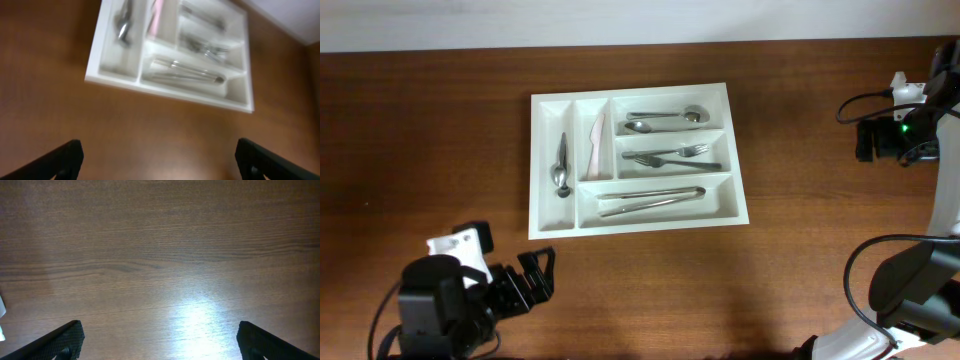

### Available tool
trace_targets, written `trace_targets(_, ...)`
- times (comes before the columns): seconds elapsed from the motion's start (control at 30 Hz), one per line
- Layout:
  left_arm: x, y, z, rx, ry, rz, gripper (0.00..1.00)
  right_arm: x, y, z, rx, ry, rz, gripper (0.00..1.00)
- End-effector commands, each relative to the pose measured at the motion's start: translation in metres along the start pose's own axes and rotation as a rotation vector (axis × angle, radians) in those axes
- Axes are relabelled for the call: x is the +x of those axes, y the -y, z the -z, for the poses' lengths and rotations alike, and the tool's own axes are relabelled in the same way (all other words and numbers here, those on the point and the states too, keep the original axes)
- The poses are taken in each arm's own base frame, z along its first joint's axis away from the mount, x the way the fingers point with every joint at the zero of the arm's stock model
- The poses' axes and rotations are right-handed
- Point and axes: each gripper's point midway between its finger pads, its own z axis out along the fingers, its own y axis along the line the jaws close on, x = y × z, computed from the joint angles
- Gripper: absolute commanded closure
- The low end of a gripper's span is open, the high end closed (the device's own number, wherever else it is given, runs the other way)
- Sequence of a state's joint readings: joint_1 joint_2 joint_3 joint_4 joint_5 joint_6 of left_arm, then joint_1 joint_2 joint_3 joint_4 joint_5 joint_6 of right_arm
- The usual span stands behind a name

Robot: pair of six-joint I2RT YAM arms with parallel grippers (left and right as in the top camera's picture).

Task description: Pack container

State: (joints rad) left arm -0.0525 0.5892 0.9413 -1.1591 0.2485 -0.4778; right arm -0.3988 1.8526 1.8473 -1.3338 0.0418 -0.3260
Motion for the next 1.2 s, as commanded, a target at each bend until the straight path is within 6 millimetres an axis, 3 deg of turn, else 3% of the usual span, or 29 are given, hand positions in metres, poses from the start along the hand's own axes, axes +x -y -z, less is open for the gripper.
trace_targets(0.0, 0.016, -0.009, -0.002, -0.032, -0.058, 0.046, 0.01, 0.001, 0.001, -0.001, 0.006, -0.007, 0.006, 0.01)
trace_targets(0.23, 0.002, -0.022, -0.008, -0.100, 0.008, -0.058, 0.01, 0.001, 0.001, -0.001, 0.006, -0.007, 0.006, 0.01)
trace_targets(0.5, -0.017, -0.010, -0.056, 0.025, 0.122, -0.355, 0.01, 0.001, 0.001, -0.001, 0.006, -0.007, 0.006, 0.01)
trace_targets(0.67, -0.013, 0.006, -0.083, 0.168, 0.182, -0.548, 0.01, 0.001, 0.001, -0.001, 0.006, -0.007, 0.006, 0.01)
trace_targets(0.83, -0.005, -0.004, -0.103, 0.172, 0.223, -0.594, 0.01, 0.001, 0.001, -0.001, 0.006, -0.007, 0.006, 0.01)
trace_targets(1.17, 0.008, -0.011, -0.104, 0.220, 0.429, -0.653, 0.01, 0.001, 0.001, -0.001, 0.006, -0.007, 0.006, 0.01)
